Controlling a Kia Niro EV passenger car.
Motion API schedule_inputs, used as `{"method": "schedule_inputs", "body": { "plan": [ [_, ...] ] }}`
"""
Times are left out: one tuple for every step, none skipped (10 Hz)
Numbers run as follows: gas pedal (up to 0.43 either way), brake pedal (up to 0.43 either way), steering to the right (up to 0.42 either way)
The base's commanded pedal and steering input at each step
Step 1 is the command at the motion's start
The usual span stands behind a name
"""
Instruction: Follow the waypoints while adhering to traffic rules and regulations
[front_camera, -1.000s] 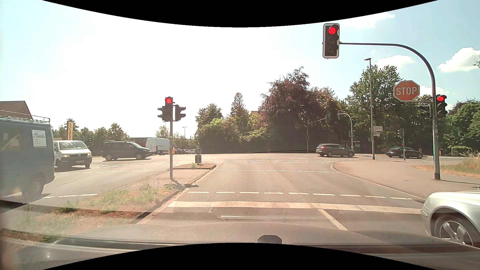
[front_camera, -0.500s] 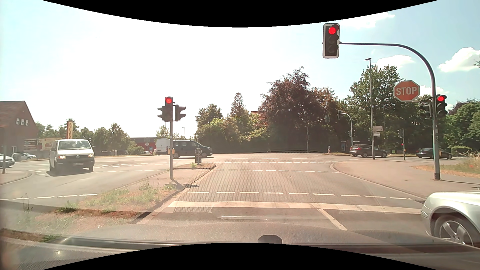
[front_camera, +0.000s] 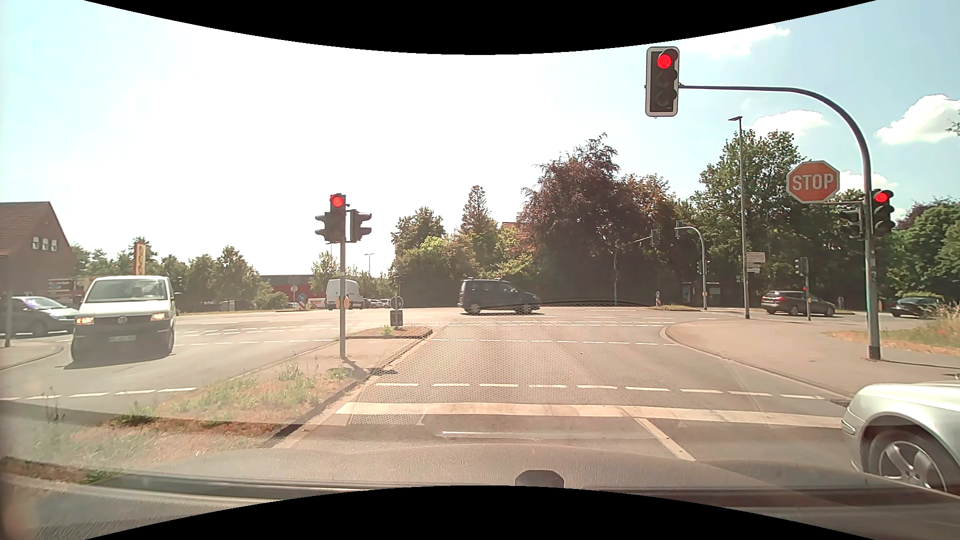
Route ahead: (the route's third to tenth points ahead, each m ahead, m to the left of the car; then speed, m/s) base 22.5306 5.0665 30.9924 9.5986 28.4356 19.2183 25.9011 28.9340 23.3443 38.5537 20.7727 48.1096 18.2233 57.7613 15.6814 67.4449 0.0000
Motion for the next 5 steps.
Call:
{"method": "schedule_inputs", "body": {
  "plan": [
    [0.000, 0.274, 0.000],
    [0.000, 0.274, 0.000],
    [0.000, 0.274, 0.000],
    [0.000, 0.274, 0.000],
    [0.000, 0.274, 0.000]
  ]
}}
